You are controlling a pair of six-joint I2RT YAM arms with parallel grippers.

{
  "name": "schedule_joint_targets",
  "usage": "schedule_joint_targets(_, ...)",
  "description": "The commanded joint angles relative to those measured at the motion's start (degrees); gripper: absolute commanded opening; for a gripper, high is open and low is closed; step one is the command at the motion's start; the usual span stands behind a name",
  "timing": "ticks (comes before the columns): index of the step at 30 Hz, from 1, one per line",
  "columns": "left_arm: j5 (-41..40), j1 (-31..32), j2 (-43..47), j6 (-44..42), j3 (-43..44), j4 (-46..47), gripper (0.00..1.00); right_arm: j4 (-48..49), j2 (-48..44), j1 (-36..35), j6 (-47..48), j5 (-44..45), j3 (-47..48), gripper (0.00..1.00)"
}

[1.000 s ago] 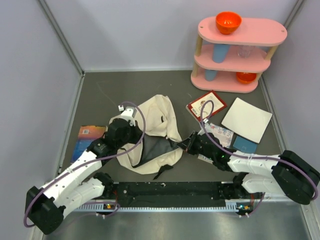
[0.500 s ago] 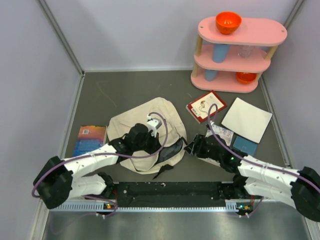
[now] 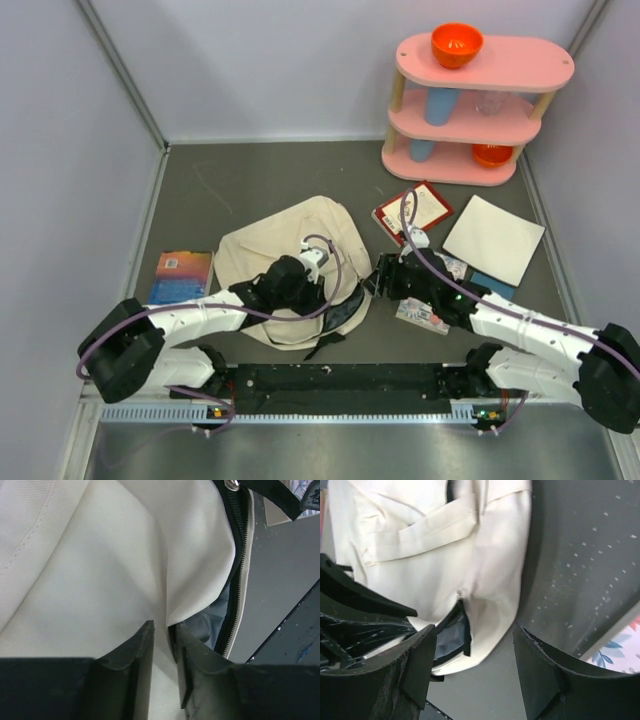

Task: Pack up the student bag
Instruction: Unzip the student bag at the center of the board.

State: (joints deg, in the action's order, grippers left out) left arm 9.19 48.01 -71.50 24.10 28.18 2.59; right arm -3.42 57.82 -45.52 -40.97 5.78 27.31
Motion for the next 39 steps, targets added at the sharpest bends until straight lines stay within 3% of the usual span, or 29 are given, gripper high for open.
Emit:
schedule_joint_targets(1,0.04,1.56,0.14,1.13,2.49,3.12,0.34,2.37,0.80,0.34,5.90,-5.25,3.89,0.63)
schedule_joint_targets(4,-0.23,2.53,0.49,1.65,3.02,3.56,0.44,0.97,1.15,0.34,7.48,-5.52,5.20,0.62)
schedule_joint_targets(7,-0.23,2.97,0.58,2.09,3.19,4.18,0.47,-2.63,4.83,0.52,9.41,-3.59,7.84,0.61)
schedule_joint_targets(15,-0.84,4.55,-0.56,3.23,4.68,6.20,0.56,-4.93,10.46,1.04,11.52,-4.99,11.00,0.29)
schedule_joint_targets(17,-0.93,4.72,-0.92,3.41,5.65,6.55,0.57,-5.28,10.47,1.13,11.88,-4.90,10.75,0.11)
schedule_joint_targets(19,-1.54,4.99,-1.71,3.50,6.61,6.73,0.59,-5.19,9.77,1.13,12.23,-4.90,10.48,0.00)
schedule_joint_targets(29,-4.70,6.92,-10.21,3.68,13.12,7.69,0.68,-6.07,7.66,1.05,13.72,-8.33,10.66,0.00)
schedule_joint_targets(31,-4.97,7.10,-11.90,4.11,13.83,7.96,0.65,-6.33,7.31,1.13,13.99,-7.98,10.57,0.00)
schedule_joint_targets(33,-5.50,7.36,-13.57,5.34,12.87,9.97,0.56,-6.51,6.52,1.13,14.08,-7.45,10.48,0.00)
schedule_joint_targets(34,-6.11,7.36,-14.01,5.96,12.60,10.24,0.34,-6.51,6.43,1.13,14.25,-6.41,10.40,0.00)
schedule_joint_targets(36,-7.07,7.45,-14.36,7.27,11.03,11.29,0.17,-6.95,6.25,1.13,14.43,-4.48,10.57,0.00)
schedule_joint_targets(37,-7.69,7.62,-14.19,7.80,10.32,11.56,0.00,-7.21,6.25,1.13,14.86,-3.07,10.83,0.00)
schedule_joint_targets(39,-8.66,7.54,-13.49,8.86,8.39,12.00,0.00,-7.04,6.42,1.22,14.87,-1.22,11.10,0.00)
